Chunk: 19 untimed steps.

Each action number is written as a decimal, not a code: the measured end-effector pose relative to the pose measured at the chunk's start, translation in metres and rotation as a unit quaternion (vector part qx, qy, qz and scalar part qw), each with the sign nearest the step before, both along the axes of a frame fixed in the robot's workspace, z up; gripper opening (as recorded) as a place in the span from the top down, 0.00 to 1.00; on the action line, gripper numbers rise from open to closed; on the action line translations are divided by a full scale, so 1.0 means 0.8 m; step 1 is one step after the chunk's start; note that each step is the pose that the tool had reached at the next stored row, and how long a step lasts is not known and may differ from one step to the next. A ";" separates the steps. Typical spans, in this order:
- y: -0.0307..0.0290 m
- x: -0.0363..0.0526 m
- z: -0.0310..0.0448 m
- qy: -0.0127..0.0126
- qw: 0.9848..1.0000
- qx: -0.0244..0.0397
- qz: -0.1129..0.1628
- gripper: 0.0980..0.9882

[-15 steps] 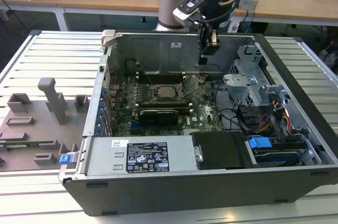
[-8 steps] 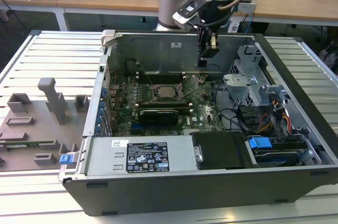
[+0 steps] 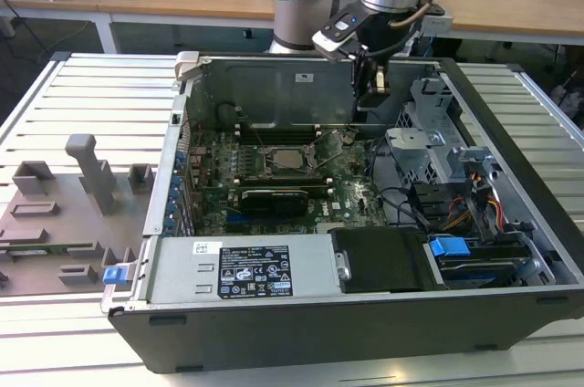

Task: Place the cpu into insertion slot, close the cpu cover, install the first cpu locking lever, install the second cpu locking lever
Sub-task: 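Close the cpu cover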

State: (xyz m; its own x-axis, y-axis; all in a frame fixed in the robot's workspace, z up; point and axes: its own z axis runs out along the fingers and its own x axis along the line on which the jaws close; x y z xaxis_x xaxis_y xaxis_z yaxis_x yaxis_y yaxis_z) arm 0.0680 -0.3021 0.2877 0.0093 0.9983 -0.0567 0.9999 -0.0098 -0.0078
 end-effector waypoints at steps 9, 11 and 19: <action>0.0005 0.028 -0.0185 0.002 1.000 0.000 0.000 0.99; 0.0005 0.028 -0.0264 0.002 1.000 0.000 0.000 0.99; 0.0005 0.031 -0.0475 0.004 1.000 0.000 0.000 0.99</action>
State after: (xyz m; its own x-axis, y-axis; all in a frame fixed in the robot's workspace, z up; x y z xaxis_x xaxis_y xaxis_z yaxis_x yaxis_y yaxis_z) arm 0.0925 -0.3017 0.2497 0.0089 0.9983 -0.0571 0.9998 -0.0098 -0.0155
